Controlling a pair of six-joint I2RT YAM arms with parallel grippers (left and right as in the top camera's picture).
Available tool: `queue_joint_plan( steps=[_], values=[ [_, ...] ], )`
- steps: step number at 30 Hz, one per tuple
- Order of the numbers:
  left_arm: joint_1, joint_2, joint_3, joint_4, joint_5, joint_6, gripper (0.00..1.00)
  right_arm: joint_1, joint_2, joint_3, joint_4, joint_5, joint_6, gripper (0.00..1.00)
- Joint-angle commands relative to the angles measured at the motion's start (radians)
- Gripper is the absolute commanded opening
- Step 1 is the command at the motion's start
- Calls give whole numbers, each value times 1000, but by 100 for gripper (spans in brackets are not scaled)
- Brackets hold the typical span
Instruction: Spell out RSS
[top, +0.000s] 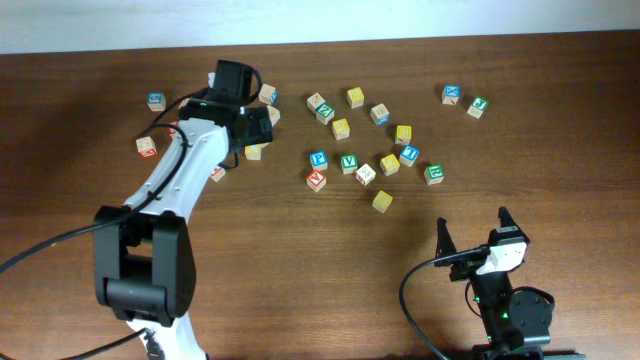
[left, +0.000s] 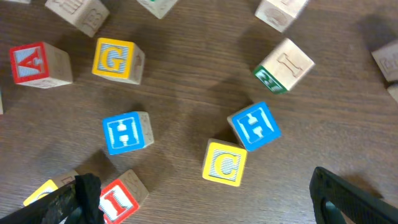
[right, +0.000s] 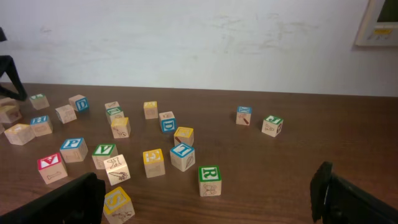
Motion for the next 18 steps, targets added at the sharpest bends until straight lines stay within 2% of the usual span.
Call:
queue_joint_plan(
  steps=[1,5,6,8,12,13,16,18],
  values=[
    [21,7,14,1,205,56,99,6,-8,-7,-4,5,-4,98],
    [-17,7,14,-3,684,232,98,6,-8,-7,-4,5,-4,98],
    [-44,7,14,-9,692,232,98,6,-8,-7,-4,5,-4,98],
    [-108,7,14,-14,637,236,98,6,-8,-7,-4,5,-4,98],
    [-217,7,15,2,424,235,99,6,-8,-7,-4,5,-4,98],
    [-229,7,16,2,359,235,100,6,-8,-7,-4,5,-4,98],
    [-218,5,45,-19,328,196,97,6,-8,-7,-4,5,-4,98],
    [-189,-15,126,-130,275,190,99,6,-8,-7,-4,5,-4,98]
  ],
)
